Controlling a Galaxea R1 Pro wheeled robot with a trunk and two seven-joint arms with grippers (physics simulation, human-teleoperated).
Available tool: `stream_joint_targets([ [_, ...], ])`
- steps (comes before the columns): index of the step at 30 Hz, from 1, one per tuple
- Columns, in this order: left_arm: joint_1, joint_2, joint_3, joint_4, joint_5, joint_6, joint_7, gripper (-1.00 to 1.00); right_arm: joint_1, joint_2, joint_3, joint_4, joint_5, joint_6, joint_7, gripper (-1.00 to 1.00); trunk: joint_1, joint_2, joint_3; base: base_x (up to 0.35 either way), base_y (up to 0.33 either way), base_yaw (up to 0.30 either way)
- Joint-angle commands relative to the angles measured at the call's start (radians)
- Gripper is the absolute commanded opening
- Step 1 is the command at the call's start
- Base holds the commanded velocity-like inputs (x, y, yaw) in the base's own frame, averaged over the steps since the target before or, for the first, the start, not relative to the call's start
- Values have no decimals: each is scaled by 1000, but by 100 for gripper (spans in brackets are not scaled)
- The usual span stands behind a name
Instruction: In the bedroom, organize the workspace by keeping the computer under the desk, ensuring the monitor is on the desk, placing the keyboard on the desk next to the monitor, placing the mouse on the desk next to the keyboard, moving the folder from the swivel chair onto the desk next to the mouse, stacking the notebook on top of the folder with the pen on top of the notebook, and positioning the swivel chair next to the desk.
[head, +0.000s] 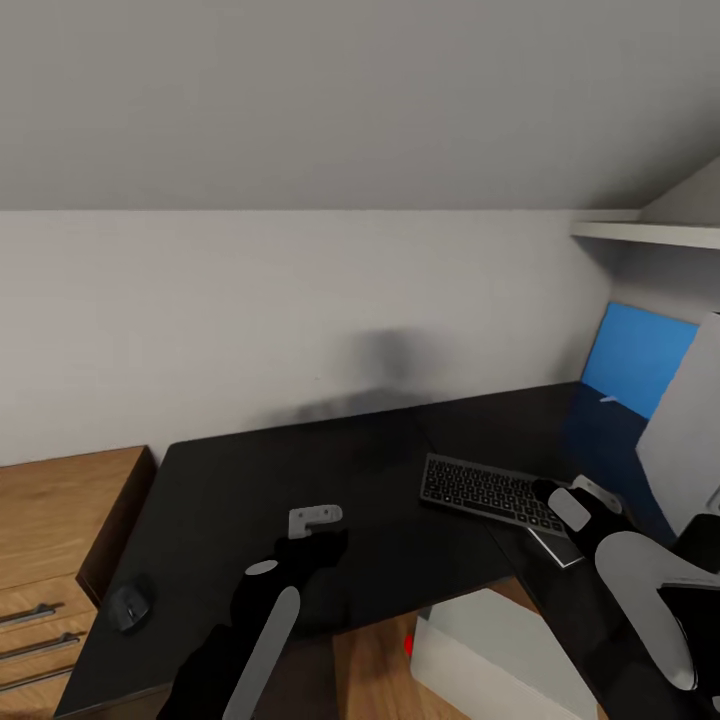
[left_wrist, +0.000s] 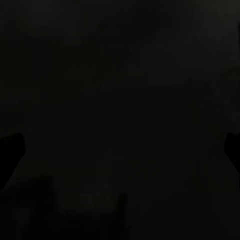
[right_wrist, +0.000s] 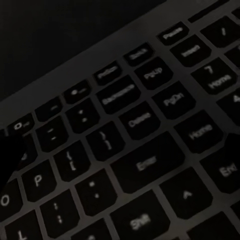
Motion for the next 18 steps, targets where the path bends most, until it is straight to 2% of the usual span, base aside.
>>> stream_joint_targets([
  [1,-1,0,-1,-1,10,2,10,100,1,0,-12,15,-18,8,-4,100,0,0,-2,0,0,53],
  [18,-1,0,-1,-1,10,2,10,100,1,-1,-12,18,-18,11,-4,100,0,0,-8,0,0,20],
])
